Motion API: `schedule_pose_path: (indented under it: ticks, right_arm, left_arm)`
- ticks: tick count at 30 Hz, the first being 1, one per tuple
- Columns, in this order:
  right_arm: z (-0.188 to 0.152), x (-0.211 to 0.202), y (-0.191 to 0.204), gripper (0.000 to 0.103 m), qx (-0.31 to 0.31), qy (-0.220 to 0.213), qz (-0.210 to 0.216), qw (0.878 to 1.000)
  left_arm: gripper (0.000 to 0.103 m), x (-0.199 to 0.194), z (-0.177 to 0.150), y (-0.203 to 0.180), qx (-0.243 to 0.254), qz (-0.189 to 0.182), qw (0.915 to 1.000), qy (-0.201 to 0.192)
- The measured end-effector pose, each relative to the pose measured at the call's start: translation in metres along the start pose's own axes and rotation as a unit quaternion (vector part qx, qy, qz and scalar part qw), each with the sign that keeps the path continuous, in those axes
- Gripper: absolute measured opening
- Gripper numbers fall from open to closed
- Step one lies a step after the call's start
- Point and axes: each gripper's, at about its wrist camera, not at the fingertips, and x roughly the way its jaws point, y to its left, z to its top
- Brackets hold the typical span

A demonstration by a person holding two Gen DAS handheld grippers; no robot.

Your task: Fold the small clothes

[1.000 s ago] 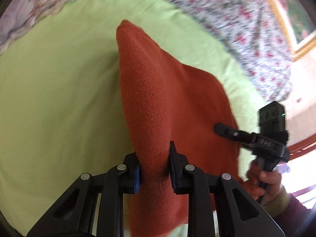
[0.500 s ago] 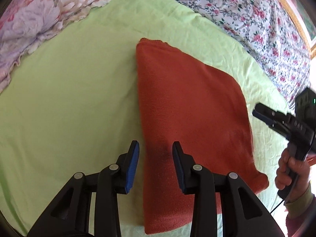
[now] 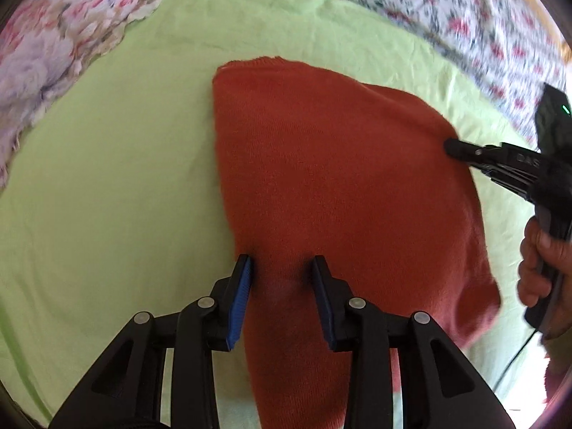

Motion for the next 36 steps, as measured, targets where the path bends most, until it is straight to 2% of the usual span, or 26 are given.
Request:
schedule_pose_path:
  ticks: [2, 4, 6, 7, 11, 17, 20, 23, 24, 25, 26, 27, 28, 29, 32, 34, 36]
  right_arm:
    - [-0.006, 0.023, -0.016, 0.011, 0.025, 0.033, -0.001, 0.999]
    - [-0.012, 0.029, -0.023, 0.014, 0.036, 0.040, 0.007, 0.999]
    - [-0.015, 0.018, -0.023, 0.031, 0.047, 0.029, 0.002, 0.998]
    - [-0.017, 0.009, -0.023, 0.032, 0.053, 0.019, 0.005, 0.998]
    - [-0.048, -0.034, -0.021, 0.032, 0.041, 0.001, 0.041, 0.998]
    - [-0.113, -0.065, -0.017, 0.032, 0.028, 0.027, 0.062, 0.997]
    - [-0.129, -0.061, -0.017, 0.032, 0.036, 0.037, 0.061, 0.997]
    - [-0.137, -0.049, -0.013, 0.032, 0.035, 0.046, 0.065, 0.996]
    - [-0.139, -0.047, -0.012, 0.032, 0.030, 0.046, 0.065, 0.996]
    - [-0.140, -0.046, -0.011, 0.032, 0.028, 0.045, 0.065, 0.996]
    - [-0.141, -0.044, -0.011, 0.031, 0.026, 0.046, 0.066, 0.996]
    - [-0.142, -0.043, -0.011, 0.027, 0.025, 0.047, 0.066, 0.996]
    - [-0.143, -0.042, -0.010, 0.019, 0.022, 0.047, 0.065, 0.997]
    - [-0.143, -0.041, -0.009, 0.004, 0.016, 0.050, 0.064, 0.997]
    - [-0.140, -0.059, -0.009, 0.004, 0.014, 0.019, 0.082, 0.996]
    - [-0.137, -0.067, -0.011, 0.004, 0.008, 0.007, 0.067, 0.998]
    - [-0.140, -0.058, -0.018, 0.004, -0.001, 0.027, 0.041, 0.999]
  left_arm:
    - [0.035, 0.001, 0.000, 0.000, 0.001, 0.000, 1.0000, 0.003]
    - [0.034, -0.007, -0.002, 0.005, 0.001, -0.010, 1.0000, 0.000]
    - [0.034, -0.016, -0.008, 0.013, 0.000, -0.016, 0.9999, 0.000]
    - [0.034, -0.020, -0.014, 0.018, -0.002, -0.019, 0.9998, 0.003]
    - [0.034, -0.044, -0.045, 0.033, -0.008, -0.035, 0.9993, 0.008]
    - [0.035, -0.068, -0.099, 0.026, 0.030, -0.066, 0.9973, 0.011]
    - [0.035, -0.058, -0.116, 0.013, 0.057, -0.048, 0.9970, 0.020]
    - [0.033, -0.048, -0.115, 0.011, 0.058, -0.024, 0.9979, 0.015]
    - [0.031, -0.046, -0.113, 0.011, 0.054, -0.020, 0.9983, 0.011]
    - [0.025, -0.045, -0.110, 0.011, 0.048, -0.019, 0.9986, 0.006]
    - [0.019, -0.045, -0.107, 0.012, 0.044, -0.022, 0.9988, 0.003]
    - [0.016, -0.046, -0.106, 0.011, 0.043, -0.024, 0.9988, -0.004]
    - [0.013, -0.047, -0.106, 0.009, 0.047, -0.017, 0.9987, -0.010]
    - [0.012, -0.046, -0.107, 0.006, 0.052, -0.007, 0.9986, -0.010]
    - [0.010, -0.042, -0.110, -0.002, 0.061, 0.012, 0.9979, -0.017]
    - [0.010, -0.037, -0.112, -0.004, 0.059, 0.015, 0.9980, -0.017]
    - [0.009, -0.032, -0.114, -0.004, 0.057, 0.021, 0.9980, -0.017]
